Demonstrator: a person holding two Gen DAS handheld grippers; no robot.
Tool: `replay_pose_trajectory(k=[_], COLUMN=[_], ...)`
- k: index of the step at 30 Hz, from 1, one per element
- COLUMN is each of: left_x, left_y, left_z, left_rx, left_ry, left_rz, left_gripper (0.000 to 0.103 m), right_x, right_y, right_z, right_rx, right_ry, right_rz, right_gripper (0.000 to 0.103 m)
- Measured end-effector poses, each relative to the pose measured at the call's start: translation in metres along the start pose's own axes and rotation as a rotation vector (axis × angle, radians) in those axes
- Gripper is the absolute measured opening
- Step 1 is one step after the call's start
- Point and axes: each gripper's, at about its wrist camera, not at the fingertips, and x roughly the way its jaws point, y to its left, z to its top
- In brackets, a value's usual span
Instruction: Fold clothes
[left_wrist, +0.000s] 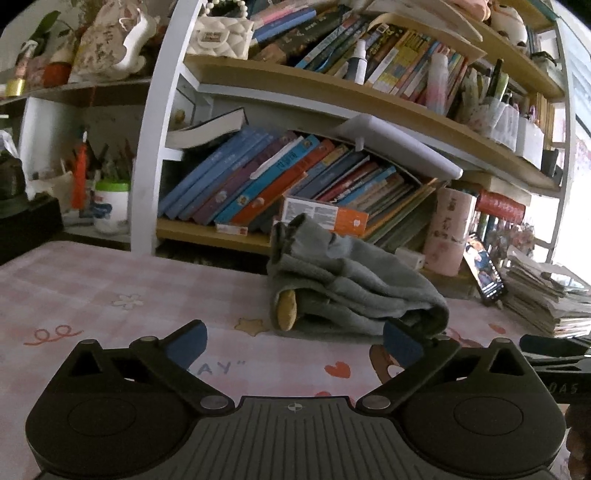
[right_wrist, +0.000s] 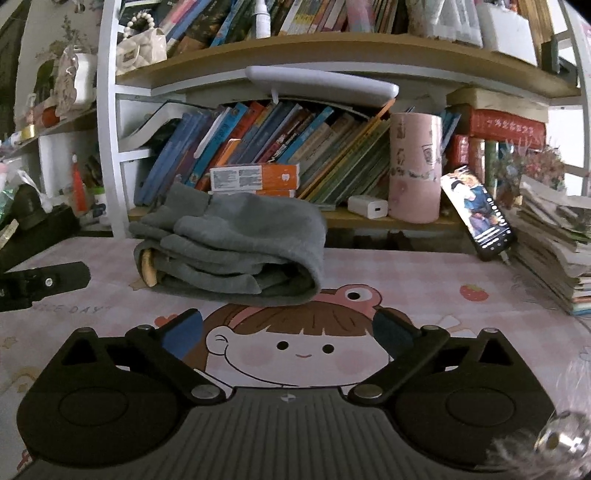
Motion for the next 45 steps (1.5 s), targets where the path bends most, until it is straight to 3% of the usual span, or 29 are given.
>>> replay_pose_trajectory(k=[20, 45], left_x=[0.001, 0.003], left_y=[-0.010, -0.015], left_z=[-0.002, -0.004], left_rx=[0.051, 0.078], left_ry=[0.034, 0.043], left_rz=[0.055, 0.071], left_gripper=[0.103, 0.103], right_x=[-0.006, -0.001], right_y=[0.015, 0.012], right_z=[-0.004, -0.004], right_rx=[-0.089, -0.079], right_ry=[0.009, 0.032], right_rz=[-0.036, -0.034], right_gripper=[0.103, 0.103])
